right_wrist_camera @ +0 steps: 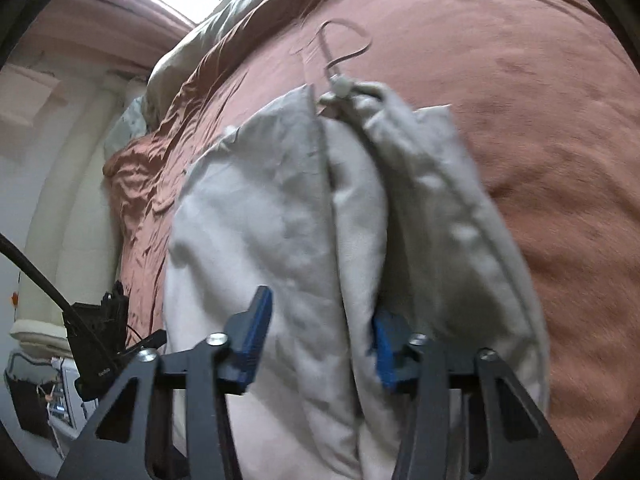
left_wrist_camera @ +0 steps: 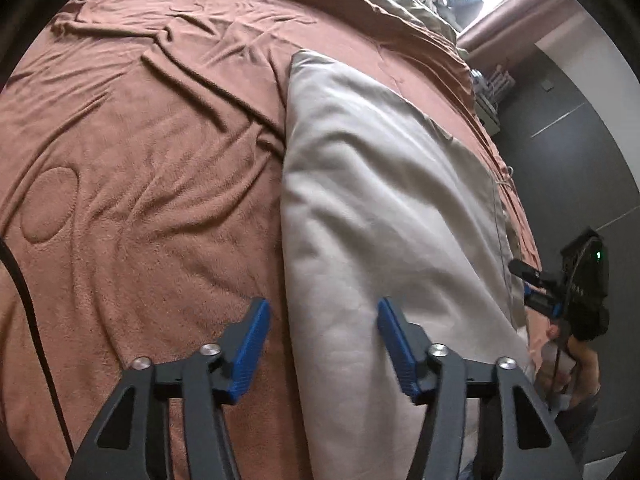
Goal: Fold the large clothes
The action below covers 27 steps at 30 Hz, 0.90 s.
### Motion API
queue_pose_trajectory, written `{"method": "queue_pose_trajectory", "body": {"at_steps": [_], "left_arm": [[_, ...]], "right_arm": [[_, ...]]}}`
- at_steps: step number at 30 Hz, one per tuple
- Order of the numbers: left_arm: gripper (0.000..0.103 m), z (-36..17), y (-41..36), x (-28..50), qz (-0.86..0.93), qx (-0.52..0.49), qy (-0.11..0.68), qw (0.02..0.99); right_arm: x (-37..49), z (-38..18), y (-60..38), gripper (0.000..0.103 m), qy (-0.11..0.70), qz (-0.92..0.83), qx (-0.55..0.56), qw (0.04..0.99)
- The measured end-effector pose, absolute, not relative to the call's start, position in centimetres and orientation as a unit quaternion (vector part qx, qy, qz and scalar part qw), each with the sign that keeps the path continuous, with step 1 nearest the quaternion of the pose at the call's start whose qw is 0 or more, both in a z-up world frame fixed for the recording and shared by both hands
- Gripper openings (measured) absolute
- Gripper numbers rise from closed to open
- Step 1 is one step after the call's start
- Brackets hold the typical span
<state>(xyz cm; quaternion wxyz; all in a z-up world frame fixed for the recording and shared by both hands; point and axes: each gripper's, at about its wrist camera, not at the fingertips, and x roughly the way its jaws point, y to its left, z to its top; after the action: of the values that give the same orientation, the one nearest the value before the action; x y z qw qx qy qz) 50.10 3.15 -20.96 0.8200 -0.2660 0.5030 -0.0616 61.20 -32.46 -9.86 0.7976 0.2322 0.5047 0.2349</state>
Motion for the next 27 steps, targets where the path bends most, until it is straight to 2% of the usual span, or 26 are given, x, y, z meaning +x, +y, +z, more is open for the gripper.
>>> {"method": "queue_pose_trajectory", "body": {"at_steps": [1, 3, 4, 10, 20, 24, 27], "left_arm": [[0.044, -20.9, 3.0, 50.0, -0.065, -0.267, 0.502, 0.820], [0.043, -20.7, 2.5, 49.9, -0.062, -0.257, 0.501, 0.824], [0.040, -20.6, 2.4, 49.9, -0.062, -0.254, 0.501, 0.825], [0.038, -19.2, 1.2, 49.4, -0.076, -0.237, 0.493, 0.834], [0.038, -17.9, -0.4, 49.3, -0.109, -0.230, 0.475, 0.842], [0.046, -19.6, -0.4, 50.1, -0.106, -0.238, 0.501, 0.825], [0.048, -19.9, -0.6, 50.2, -0.107, -0.228, 0.509, 0.823]], "right_arm": [[61.4, -9.9, -32.0, 0.019, 0.508, 0.230, 0.218, 0.801], [61.4, -9.8, -31.6, 0.006, 0.507, 0.218, 0.198, 0.810], [61.2, -9.4, -31.6, 0.003, 0.500, 0.218, 0.193, 0.815], [57.9, -6.2, -32.2, 0.002, 0.453, 0.191, 0.161, 0.856], [53.8, -8.8, -37.0, 0.001, 0.449, 0.150, 0.222, 0.852], [53.7, -8.5, -37.2, 0.004, 0.456, 0.145, 0.222, 0.850], [53.6, -7.3, -37.9, 0.011, 0.454, 0.150, 0.222, 0.850]]}}
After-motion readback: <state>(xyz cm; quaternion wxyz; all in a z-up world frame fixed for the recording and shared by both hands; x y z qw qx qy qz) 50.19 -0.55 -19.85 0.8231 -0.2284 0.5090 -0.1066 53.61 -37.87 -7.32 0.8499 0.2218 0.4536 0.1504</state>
